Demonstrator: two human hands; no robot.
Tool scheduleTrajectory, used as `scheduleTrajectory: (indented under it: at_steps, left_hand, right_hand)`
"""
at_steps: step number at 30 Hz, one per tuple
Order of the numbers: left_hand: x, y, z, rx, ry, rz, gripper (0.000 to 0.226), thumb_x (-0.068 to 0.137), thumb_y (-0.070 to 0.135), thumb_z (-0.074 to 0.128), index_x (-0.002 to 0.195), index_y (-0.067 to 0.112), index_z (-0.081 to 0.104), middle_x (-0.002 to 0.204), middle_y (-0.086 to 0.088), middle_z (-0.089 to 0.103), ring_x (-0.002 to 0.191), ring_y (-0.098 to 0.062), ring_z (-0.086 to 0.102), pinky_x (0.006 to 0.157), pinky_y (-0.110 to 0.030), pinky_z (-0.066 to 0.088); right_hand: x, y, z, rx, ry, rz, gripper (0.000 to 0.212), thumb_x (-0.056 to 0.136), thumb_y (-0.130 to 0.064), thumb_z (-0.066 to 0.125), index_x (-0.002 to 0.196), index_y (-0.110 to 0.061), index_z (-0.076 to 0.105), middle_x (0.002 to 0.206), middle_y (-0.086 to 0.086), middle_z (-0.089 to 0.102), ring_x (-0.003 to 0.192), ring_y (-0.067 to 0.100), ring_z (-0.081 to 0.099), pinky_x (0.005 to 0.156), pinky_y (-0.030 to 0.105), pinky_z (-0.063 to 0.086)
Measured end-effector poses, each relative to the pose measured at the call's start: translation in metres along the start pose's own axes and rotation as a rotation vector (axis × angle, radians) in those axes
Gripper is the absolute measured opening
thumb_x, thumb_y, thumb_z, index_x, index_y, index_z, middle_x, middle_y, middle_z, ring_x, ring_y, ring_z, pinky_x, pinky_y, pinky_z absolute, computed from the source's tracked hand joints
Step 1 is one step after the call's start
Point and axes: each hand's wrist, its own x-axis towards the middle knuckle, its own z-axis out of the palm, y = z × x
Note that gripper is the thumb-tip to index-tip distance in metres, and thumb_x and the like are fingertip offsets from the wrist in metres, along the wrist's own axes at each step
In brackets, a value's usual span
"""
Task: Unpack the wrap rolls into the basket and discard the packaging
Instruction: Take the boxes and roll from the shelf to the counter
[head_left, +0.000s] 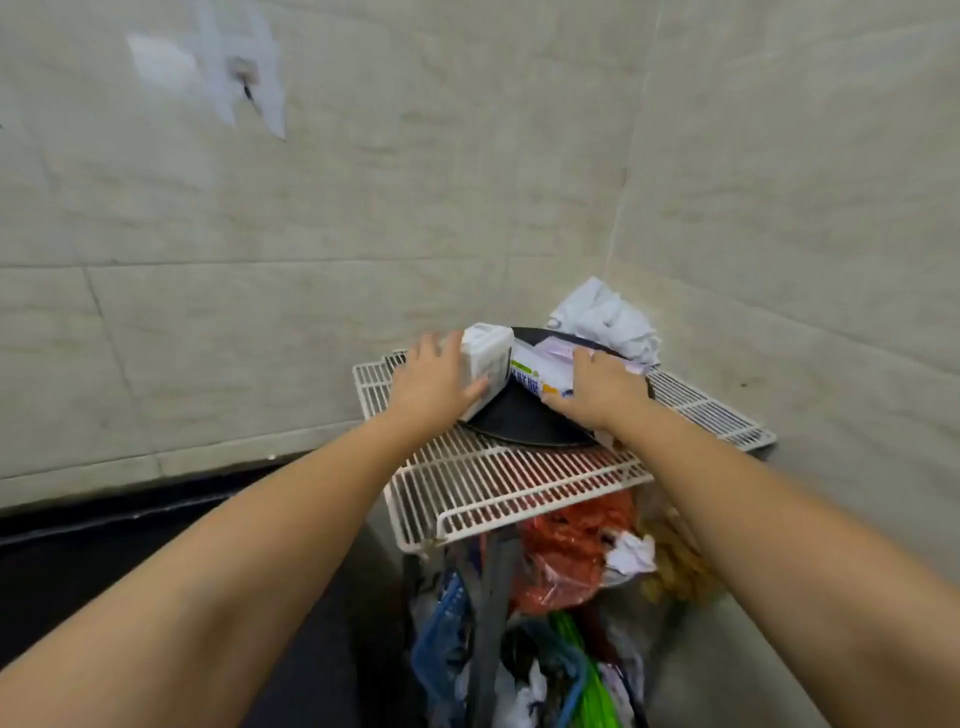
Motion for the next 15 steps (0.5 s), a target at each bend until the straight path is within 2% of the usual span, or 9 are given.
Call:
scheduleTrajectory:
  at_steps: [3, 5, 7, 10, 13, 15]
  left_hand:
    - [0.011, 0.007, 0.022, -0.107, 0.023, -0.192, 0.074, 0.078, 0.047, 0.065, 0.137, 0.023, 0.028, 0.139, -0.016, 0.035, 0.123, -0.037, 0.043, 0.095, -0.050, 0.045]
    - [0.011, 0.005, 0.034, -0.170, 0.054, -0.255, 0.071, 0.077, 0.041, 0.068, 0.134, 0.026, 0.028, 0.131, -0.014, 0.039, 0.110, -0.036, 0.053, 0.086, -0.046, 0.052]
    - [0.011, 0.003, 0.042, -0.216, 0.090, -0.283, 0.067, 0.079, 0.035, 0.067, 0.132, 0.028, 0.028, 0.130, -0.014, 0.040, 0.105, -0.035, 0.057, 0.083, -0.046, 0.055]
    - [0.011, 0.004, 0.040, -0.225, 0.143, -0.264, 0.062, 0.080, 0.030, 0.065, 0.131, 0.025, 0.030, 0.128, -0.015, 0.042, 0.105, -0.035, 0.056, 0.082, -0.044, 0.054]
    - [0.002, 0.000, 0.024, -0.208, 0.212, -0.238, 0.060, 0.081, 0.030, 0.064, 0.131, 0.024, 0.029, 0.127, -0.013, 0.042, 0.107, -0.035, 0.055, 0.082, -0.041, 0.050]
    - [-0.010, -0.008, 0.003, -0.244, 0.254, -0.248, 0.061, 0.082, 0.030, 0.063, 0.132, 0.026, 0.027, 0.130, -0.011, 0.040, 0.110, -0.033, 0.054, 0.087, -0.045, 0.052]
  right_hand:
    - [0.026, 0.015, 0.013, 0.107, -0.223, 0.095, 0.088, 0.077, -0.061, 0.059, 0.138, -0.004, 0.030, 0.130, 0.012, 0.055, 0.115, 0.029, 0.055, 0.089, 0.039, 0.045]
    - [0.036, 0.019, 0.020, 0.113, -0.320, 0.057, 0.075, 0.079, -0.056, 0.060, 0.130, -0.003, 0.043, 0.121, 0.011, 0.061, 0.102, 0.026, 0.059, 0.081, 0.034, 0.045]
    - [0.040, 0.022, 0.024, 0.117, -0.332, -0.006, 0.059, 0.083, -0.051, 0.056, 0.118, -0.004, 0.053, 0.115, 0.012, 0.064, 0.087, 0.025, 0.055, 0.073, 0.032, 0.040]
    - [0.041, 0.026, 0.024, 0.155, -0.321, -0.027, 0.049, 0.087, -0.048, 0.053, 0.108, -0.003, 0.058, 0.102, 0.013, 0.066, 0.078, 0.024, 0.051, 0.069, 0.031, 0.036]
    - [0.036, 0.017, 0.015, 0.240, -0.280, 0.003, 0.047, 0.088, -0.045, 0.054, 0.109, -0.003, 0.055, 0.076, 0.005, 0.057, 0.066, 0.020, 0.050, 0.063, 0.030, 0.036]
    - [0.033, 0.000, 0.007, 0.307, -0.246, 0.001, 0.050, 0.088, -0.043, 0.055, 0.117, -0.002, 0.049, 0.082, 0.008, 0.057, 0.069, 0.022, 0.050, 0.065, 0.030, 0.037]
